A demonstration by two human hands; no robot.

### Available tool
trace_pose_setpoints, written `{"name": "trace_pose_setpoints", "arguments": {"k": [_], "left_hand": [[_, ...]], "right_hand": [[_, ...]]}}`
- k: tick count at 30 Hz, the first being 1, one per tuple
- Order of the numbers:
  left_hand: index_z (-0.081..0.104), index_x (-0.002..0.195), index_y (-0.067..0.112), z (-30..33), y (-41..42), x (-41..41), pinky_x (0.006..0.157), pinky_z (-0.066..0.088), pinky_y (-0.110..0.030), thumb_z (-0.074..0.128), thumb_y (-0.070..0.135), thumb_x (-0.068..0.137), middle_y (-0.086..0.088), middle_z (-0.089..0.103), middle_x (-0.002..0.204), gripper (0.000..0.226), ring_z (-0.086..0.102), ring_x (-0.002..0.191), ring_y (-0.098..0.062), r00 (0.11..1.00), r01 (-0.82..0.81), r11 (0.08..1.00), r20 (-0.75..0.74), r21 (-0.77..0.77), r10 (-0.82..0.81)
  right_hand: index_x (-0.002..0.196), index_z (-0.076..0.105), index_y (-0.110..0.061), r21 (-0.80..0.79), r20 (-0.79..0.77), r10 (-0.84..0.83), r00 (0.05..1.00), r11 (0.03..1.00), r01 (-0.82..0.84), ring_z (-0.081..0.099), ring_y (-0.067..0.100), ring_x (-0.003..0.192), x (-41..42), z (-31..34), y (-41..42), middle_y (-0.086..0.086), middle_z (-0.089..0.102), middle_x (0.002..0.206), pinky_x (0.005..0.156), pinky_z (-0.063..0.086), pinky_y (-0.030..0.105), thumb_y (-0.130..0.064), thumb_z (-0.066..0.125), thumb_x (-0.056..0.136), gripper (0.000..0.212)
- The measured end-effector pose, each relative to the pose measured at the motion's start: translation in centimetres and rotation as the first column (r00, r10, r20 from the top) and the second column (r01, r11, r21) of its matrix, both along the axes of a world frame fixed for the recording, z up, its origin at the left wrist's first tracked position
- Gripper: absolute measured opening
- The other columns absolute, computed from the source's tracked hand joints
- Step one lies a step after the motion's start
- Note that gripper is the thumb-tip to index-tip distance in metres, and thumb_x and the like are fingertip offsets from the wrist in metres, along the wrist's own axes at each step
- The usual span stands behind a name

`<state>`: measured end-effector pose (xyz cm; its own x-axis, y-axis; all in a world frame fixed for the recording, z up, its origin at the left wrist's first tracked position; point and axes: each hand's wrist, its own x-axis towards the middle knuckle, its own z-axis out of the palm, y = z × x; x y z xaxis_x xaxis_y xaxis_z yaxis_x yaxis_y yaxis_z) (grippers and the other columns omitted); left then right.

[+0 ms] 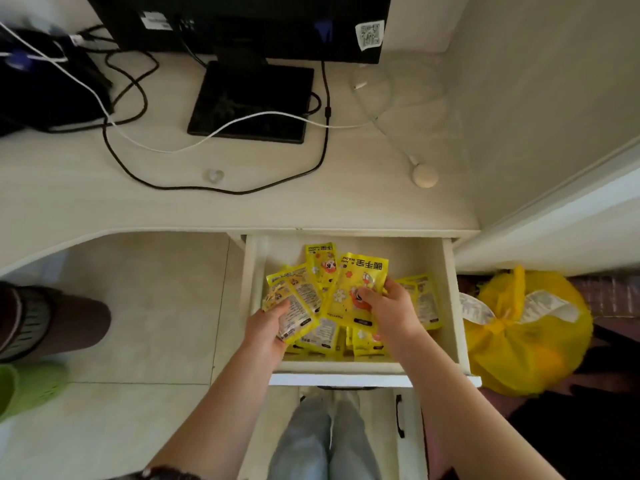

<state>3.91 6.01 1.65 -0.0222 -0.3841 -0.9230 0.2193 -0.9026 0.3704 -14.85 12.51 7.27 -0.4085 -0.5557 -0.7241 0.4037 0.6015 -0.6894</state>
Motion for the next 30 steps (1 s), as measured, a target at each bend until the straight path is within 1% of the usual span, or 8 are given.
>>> {"name": "trace_pose_setpoints", "arguments": {"k": [4,6,12,15,19,24,27,30], "left_hand": [[0.060,0.116,0.006,-2.5,-2.0,-0.8,0.068,0.058,-0.040,0.072,0.012,0.082,-0.018,0.072,0.106,0.037,0.072,0.090,-0.032,0.998,-0.032,0.999,0.048,-0.003,0.032],[0.062,0.114,0.007,-3.8,-2.9,-1.0,0.074,0.059,-0.043,0.078,0.016,0.075,-0.016,0.073,0.103,0.044,0.072,0.090,-0.032,0.996,-0.045,0.999,0.077,0.002,0.044],[0.063,0.117,0.010,-7.2,-3.9,-1.9,0.093,0.052,-0.053,0.081,0.019,0.069,-0.016,0.073,0.104,0.053,0.071,0.094,-0.034,0.995,-0.017,0.999,0.094,0.027,0.014],[0.062,0.114,0.009,-7.2,-3.9,-2.6,0.092,0.053,-0.051,0.077,0.016,0.077,-0.016,0.072,0.104,0.041,0.070,0.094,-0.033,0.991,-0.035,0.998,0.130,0.051,0.028],[0.063,0.116,0.011,-7.6,-4.2,-2.7,0.091,0.053,-0.052,0.078,0.015,0.076,-0.015,0.072,0.104,0.043,0.071,0.092,-0.034,0.986,-0.042,0.997,0.163,0.061,0.031],[0.060,0.117,0.009,-6.6,-4.7,-3.2,0.098,0.049,-0.051,0.076,0.004,0.074,-0.015,0.070,0.109,0.046,0.068,0.099,-0.033,0.982,0.012,1.000,0.187,0.000,-0.012],[0.059,0.117,0.005,-5.4,-4.3,-3.6,0.093,0.052,-0.046,0.063,-0.013,0.079,-0.017,0.069,0.109,0.043,0.067,0.099,-0.034,0.982,0.022,0.997,0.191,-0.078,-0.006],[0.060,0.110,0.009,-4.5,-3.5,-3.8,0.074,0.053,-0.034,0.058,-0.015,0.080,-0.014,0.068,0.106,0.038,0.066,0.088,-0.027,0.970,0.098,0.984,0.235,-0.150,-0.061]], "right_hand": [[0.103,0.065,-0.013,-0.001,0.058,0.037,0.998,0.999,-0.037,0.071,0.019,0.078,-0.9,-2.9,-2.2,0.007,0.073,0.092,0.077,0.059,0.042,-0.005,0.063,0.088,0.016],[0.091,0.064,-0.017,0.011,0.082,0.046,0.996,0.999,-0.047,0.068,0.018,0.075,-1.3,-4.3,-3.1,0.005,0.071,0.086,0.069,0.057,0.036,-0.003,0.061,0.089,0.015],[0.093,0.064,-0.018,0.194,-0.023,0.119,0.993,0.975,-0.113,0.071,0.025,0.085,-3.0,-8.3,-3.9,0.006,0.073,0.085,0.090,0.054,0.051,-0.008,0.065,0.085,0.012],[0.086,0.062,-0.018,0.261,-0.114,0.195,0.974,0.952,-0.161,0.071,0.028,0.087,-4.0,-8.7,-3.9,0.007,0.071,0.081,0.089,0.054,0.048,-0.005,0.062,0.085,0.013],[0.104,0.061,-0.011,0.282,-0.132,0.261,0.956,0.935,-0.216,0.070,0.024,0.083,-4.9,-9.2,-3.7,0.007,0.071,0.089,0.087,0.056,0.043,-0.003,0.059,0.087,0.019],[0.083,0.062,-0.020,0.328,-0.165,0.376,0.912,0.893,-0.309,0.070,0.030,0.091,-5.6,-9.9,-3.5,0.005,0.072,0.087,0.084,0.055,0.043,-0.005,0.060,0.088,0.016],[0.086,0.067,-0.020,0.353,-0.197,0.433,0.880,0.869,-0.348,0.069,0.025,0.086,-6.0,-9.9,-3.1,0.003,0.073,0.086,0.080,0.055,0.039,-0.010,0.060,0.088,0.013],[0.097,0.066,-0.011,0.381,-0.231,0.490,0.841,0.841,-0.385,0.057,0.018,0.063,-6.4,-9.1,-2.5,0.001,0.063,0.074,0.059,0.046,0.029,-0.012,0.059,0.088,0.011]]}}
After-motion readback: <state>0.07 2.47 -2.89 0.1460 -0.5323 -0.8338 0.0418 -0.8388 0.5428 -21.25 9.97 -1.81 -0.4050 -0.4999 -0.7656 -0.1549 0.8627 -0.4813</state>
